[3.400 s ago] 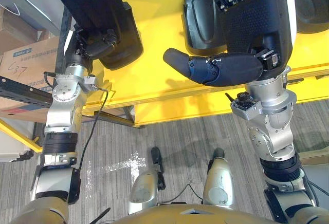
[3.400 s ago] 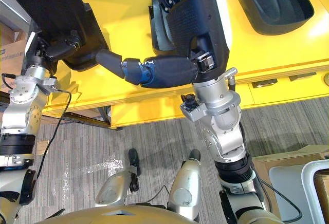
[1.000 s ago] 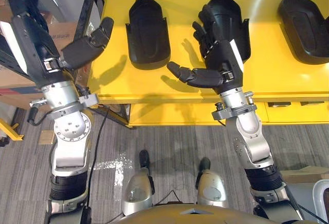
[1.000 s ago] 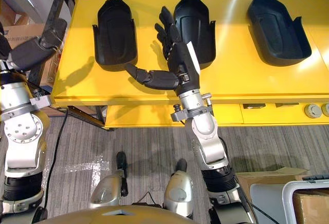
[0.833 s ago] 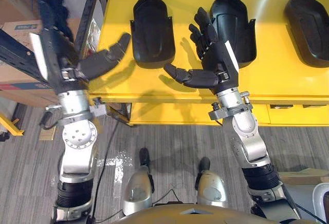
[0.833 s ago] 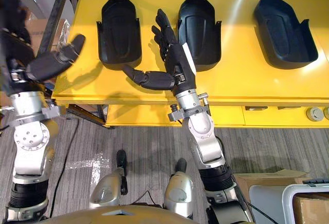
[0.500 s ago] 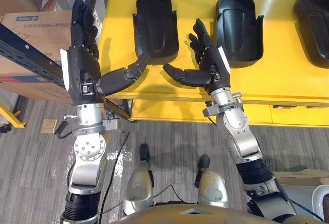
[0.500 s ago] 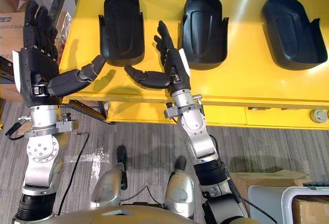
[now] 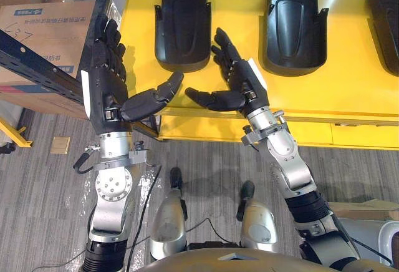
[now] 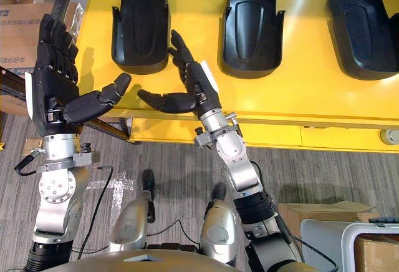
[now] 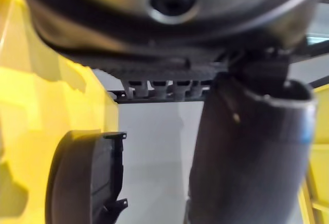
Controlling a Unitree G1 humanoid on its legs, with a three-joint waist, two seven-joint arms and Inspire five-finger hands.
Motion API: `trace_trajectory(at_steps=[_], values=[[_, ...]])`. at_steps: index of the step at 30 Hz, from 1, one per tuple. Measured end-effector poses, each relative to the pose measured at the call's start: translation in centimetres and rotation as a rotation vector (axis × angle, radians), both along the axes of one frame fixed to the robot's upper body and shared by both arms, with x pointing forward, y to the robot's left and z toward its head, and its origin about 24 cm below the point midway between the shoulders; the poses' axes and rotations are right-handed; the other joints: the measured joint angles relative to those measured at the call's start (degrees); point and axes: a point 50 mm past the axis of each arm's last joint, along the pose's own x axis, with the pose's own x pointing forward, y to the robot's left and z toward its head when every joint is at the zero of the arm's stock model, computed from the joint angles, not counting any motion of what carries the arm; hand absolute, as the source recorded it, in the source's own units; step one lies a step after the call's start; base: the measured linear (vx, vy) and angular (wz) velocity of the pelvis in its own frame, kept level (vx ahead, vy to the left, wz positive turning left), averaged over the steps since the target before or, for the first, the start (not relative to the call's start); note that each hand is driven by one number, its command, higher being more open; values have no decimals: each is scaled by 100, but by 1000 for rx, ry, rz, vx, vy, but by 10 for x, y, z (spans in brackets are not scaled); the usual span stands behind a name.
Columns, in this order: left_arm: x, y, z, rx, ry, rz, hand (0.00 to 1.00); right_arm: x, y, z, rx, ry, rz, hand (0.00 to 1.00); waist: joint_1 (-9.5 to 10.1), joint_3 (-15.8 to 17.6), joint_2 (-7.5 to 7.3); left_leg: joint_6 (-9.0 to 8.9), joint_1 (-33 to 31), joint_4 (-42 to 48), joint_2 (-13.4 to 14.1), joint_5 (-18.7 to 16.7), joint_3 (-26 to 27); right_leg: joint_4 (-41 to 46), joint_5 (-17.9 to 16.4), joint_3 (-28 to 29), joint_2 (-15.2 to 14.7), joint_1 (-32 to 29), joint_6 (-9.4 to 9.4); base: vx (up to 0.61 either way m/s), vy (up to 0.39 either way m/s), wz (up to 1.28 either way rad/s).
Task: Walk over and take three plastic housings, then place them on the shelf
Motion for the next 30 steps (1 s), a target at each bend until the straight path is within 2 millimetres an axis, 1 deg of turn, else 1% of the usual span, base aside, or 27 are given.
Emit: trace_trajectory(at_steps=[4, 10, 17, 20, 22, 23, 24, 25, 27, 28, 29, 30], values=[[0, -1, 0, 4, -1, 3, 100, -1, 2, 0, -4, -1, 14, 100, 22, 87, 11, 0, 1, 27, 9, -1, 0, 29, -1, 4, 2, 0, -2, -36, -6, -1], [-2, -3, -5, 2, 20, -4, 100, 0, 2, 0, -5, -3, 11, 100, 43, 90, 9, -1, 0, 32, 17, 0, 0, 76, -16, 13, 5, -26, -21, -11, -2, 0], [-3, -6, -8, -6, 37, -15, 100, 0, -1, 1, 0, -33, -80, 100, 87, 90, 8, -1, 1, 40, 24, 1, 1, 94, -23, 15, 8, -31, -26, 0, 0, 0], [-3, -5, -9, -15, 39, 14, 100, -6, -12, 5, 55, -89, -143, 100, 93, 92, 4, -2, 2, 39, 27, 1, 18, 89, -22, 21, 9, -31, -26, 0, 0, 0], [-3, -2, -9, -29, 41, 41, 100, -15, -27, 18, 83, -196, -202, 100, 91, 94, 1, -6, 16, 36, 35, -3, 63, 88, -14, 49, 12, -40, -16, -12, -4, -6], [-3, -1, -10, -31, 42, 48, 100, -18, -30, 23, 96, -225, -213, 100, 88, 94, 0, -12, 22, 37, 40, -7, 80, 89, -6, 63, 15, -46, -4, -12, -5, -14], [-2, 2, -11, -30, 50, 63, 100, -23, -38, 33, 122, -294, -238, 100, 84, 94, 0, -21, 41, 39, 50, -15, 123, 93, 20, 112, 24, -66, 34, -9, -4, -15], [-1, 4, -13, -30, 57, 73, 100, -26, -43, 39, 135, -331, -250, 100, 73, 95, 0, -22, 53, 41, 54, -20, 149, 95, 22, 139, 27, -73, 36, -11, -3, -20], [2, 9, -21, -33, 97, 103, 100, -40, -59, 55, 172, -461, -303, 100, 35, 97, -4, -35, 122, 48, 67, -59, 247, 97, 25, 211, 36, -73, 40, -11, -4, -19], [3, 10, -22, -33, 107, 108, 100, -44, -63, 58, 181, -489, -318, 100, 12, 97, -4, -34, 124, 57, 68, -70, 255, 95, 25, 231, 37, -73, 40, -10, 1, -17], [4, 12, -26, -37, 132, 126, 100, -53, -74, 63, 208, -541, -354, 100, -65, 106, -22, -38, 133, 98, 73, -110, 295, 88, 26, 289, 42, -75, 41, -5, 4, -13], [5, 13, -27, -37, 139, 129, 100, -55, -77, 63, 211, -545, -367, 100, -70, 109, -26, -36, 135, 125, 77, -132, 314, 83, 32, 315, 46, -76, 49, -3, 6, -16]])
